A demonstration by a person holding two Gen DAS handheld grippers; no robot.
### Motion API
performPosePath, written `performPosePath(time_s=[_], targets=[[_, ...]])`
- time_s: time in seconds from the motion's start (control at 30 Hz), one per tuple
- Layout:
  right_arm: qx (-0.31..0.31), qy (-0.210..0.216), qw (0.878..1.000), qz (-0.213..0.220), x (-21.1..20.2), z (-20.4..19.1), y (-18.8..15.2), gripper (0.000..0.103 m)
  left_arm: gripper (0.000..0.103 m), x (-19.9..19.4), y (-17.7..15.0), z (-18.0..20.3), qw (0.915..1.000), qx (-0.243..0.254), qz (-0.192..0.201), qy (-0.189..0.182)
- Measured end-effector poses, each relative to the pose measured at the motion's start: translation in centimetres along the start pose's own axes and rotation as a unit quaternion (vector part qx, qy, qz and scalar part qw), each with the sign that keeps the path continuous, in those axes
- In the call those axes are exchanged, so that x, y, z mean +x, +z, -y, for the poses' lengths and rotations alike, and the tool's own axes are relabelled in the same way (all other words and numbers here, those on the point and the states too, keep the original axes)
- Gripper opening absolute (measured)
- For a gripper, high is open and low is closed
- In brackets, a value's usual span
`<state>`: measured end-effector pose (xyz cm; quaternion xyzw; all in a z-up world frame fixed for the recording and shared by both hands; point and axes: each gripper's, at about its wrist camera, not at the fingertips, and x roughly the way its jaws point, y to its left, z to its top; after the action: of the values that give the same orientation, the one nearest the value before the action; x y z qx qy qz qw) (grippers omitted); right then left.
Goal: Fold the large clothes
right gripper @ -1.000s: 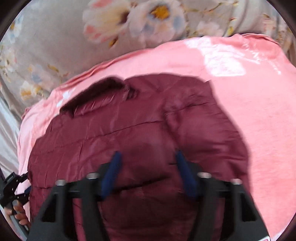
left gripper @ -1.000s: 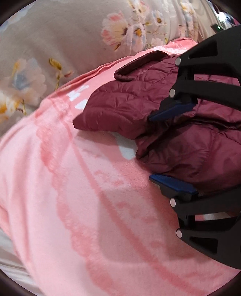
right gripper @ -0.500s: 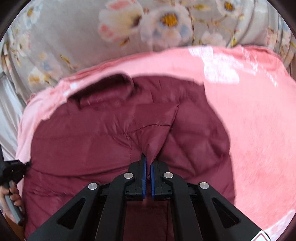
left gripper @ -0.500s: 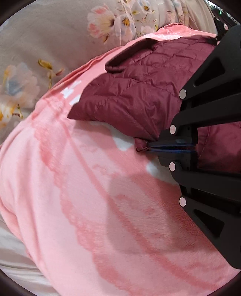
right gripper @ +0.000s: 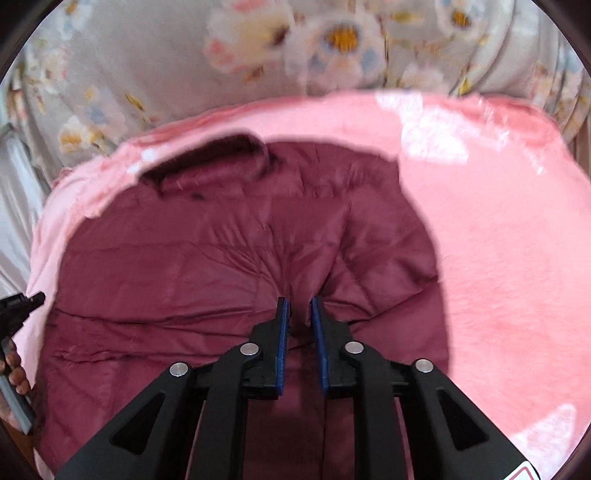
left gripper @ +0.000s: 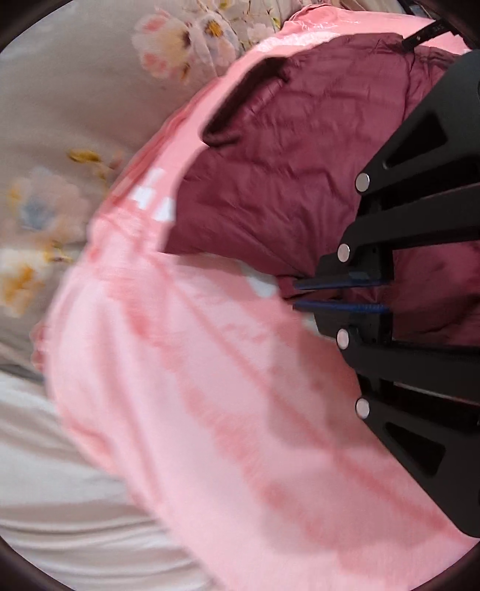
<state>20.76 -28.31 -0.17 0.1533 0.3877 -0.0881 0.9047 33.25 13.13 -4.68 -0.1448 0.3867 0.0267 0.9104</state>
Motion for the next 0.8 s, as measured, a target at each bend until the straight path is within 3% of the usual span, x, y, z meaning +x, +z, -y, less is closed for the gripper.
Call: performPosePath(time_s=[0.07, 0.13, 0.17, 0.2, 0.33, 0.43, 0.57, 0.67, 0.8], targets=[[-0.013, 0.006, 1.0, 0.021, -1.3, -1.1, 1.0, 0.016, 0.007, -2.4, 1.3, 1.7, 0.9993, 0.022, 0.022, -0.021], [-0.019, 0.017, 0.999, 0.021, -0.7, -2.4, 2.4, 0.016, 0.014, -3.0, 2.2, 4.3, 0.9979, 0.047, 0.016, -0.043], [-0.018, 0.025, 0.999, 0.013, 0.5, -3.0, 3.3, 0.016, 0.022, -2.6, 2.4, 5.7, 0.9967, 0.058, 0.001, -0.057], [-0.014, 0.029, 0.999, 0.006, 1.5, -3.2, 3.7, 0.016, 0.024, -1.8, 2.6, 7.0, 0.9956, 0.064, -0.016, -0.066], [-0.02, 0.054, 0.997, -0.055, 6.7, -5.8, 3.8, 0.015, 0.024, 2.9, 0.7, 10.8, 0.9895, 0.098, -0.081, -0.069], [-0.058, 0.047, 0.993, -0.087, 8.2, -7.9, 1.8, 0.013, 0.024, 4.8, -1.3, 11.1, 0.9862, 0.121, -0.102, -0.048], [-0.087, 0.05, 0.991, -0.093, 6.9, -8.4, -0.8, 0.013, 0.023, 4.3, -2.8, 10.2, 0.983, 0.144, -0.102, -0.05], [-0.1, 0.05, 0.99, -0.086, 5.8, -8.0, -1.8, 0.006, 0.019, 3.6, -3.7, 9.1, 0.98, 0.161, -0.102, -0.057], [-0.07, 0.055, 0.994, -0.06, 4.3, -7.0, -1.2, 0.008, 0.017, 3.4, -4.0, 8.8, 0.9798, 0.171, -0.092, -0.048]])
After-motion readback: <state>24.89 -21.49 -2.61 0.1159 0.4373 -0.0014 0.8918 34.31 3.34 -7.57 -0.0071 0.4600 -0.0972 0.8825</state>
